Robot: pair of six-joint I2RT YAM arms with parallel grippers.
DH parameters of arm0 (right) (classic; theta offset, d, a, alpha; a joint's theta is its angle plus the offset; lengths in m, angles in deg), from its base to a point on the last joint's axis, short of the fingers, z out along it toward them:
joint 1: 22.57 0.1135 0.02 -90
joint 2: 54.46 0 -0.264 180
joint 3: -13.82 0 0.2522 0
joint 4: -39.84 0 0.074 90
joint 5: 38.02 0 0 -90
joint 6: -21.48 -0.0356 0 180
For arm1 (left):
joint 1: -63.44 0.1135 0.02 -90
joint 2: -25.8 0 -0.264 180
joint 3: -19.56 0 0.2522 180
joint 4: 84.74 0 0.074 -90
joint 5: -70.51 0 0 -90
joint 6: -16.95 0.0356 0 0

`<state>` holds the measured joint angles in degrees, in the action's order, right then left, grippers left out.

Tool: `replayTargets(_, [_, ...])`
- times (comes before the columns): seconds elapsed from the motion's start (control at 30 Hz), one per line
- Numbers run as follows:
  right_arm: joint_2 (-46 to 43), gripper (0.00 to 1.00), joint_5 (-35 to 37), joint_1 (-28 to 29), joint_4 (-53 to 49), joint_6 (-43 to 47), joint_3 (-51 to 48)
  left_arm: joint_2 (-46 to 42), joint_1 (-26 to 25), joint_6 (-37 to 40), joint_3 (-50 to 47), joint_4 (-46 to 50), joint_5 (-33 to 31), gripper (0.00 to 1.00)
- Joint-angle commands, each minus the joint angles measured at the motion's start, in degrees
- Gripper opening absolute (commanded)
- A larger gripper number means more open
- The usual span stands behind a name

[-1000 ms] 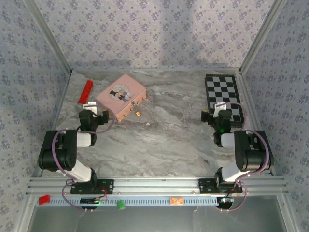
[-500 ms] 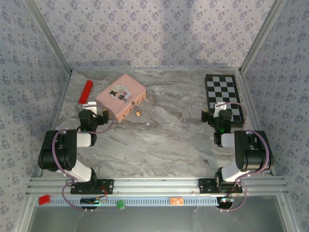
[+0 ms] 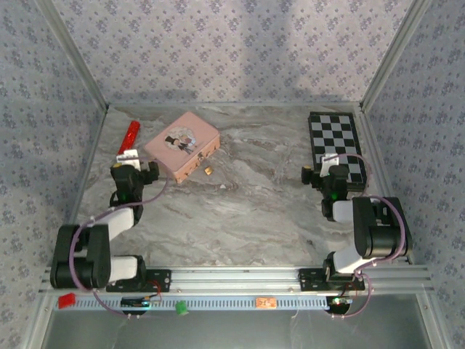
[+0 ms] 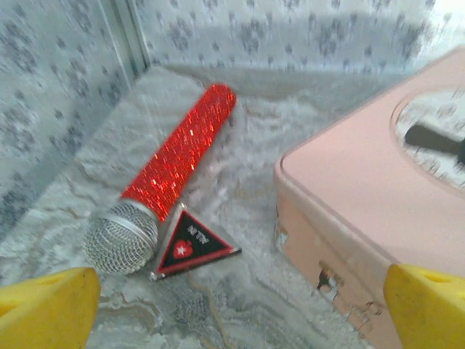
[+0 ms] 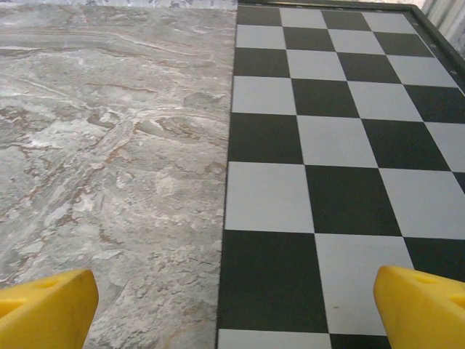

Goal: Unlock the padlock with the key

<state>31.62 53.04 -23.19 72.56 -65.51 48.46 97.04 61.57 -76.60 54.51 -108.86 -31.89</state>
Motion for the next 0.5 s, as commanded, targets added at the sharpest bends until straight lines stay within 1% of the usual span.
replayTargets(0.0, [-3.84, 0.99, -0.53, 0.86, 1.22, 1.87, -1.31, -6.88, -1.36, -1.79, -1.16, 6.99, -4.4, 1.0])
replayTargets(0.1, [-10.97, 0.99, 0.86, 2.6, -5.5, 3.46, -0.92, -14.81, -1.8, -5.25, -0.01, 14.94, -6.58, 1.0])
replayTargets(0.2, [-19.31, 0.99, 2.71, 5.13, -13.85, 4.73, 0.82, -21.69, -1.84, -13.17, 2.98, 25.27, -9.23, 1.0])
replayTargets(0.33, [-29.97, 0.99, -0.24, 7.19, -24.12, 3.09, 3.82, -27.93, -1.91, -18.98, 7.04, 34.98, -6.61, 1.0])
replayTargets(0.37, [-32.0, 0.99, -1.24, 7.5, -26.7, 2.42, 5.08, -28.98, -1.91, -21.02, 8.15, 37.53, -6.77, 1.0])
replayTargets(0.47, [-37.19, 0.99, -2.52, 8.43, -35.77, -2.16, 9.95, -31.61, -1.71, -31.18, 13.01, 50.24, -10.08, 1.0])
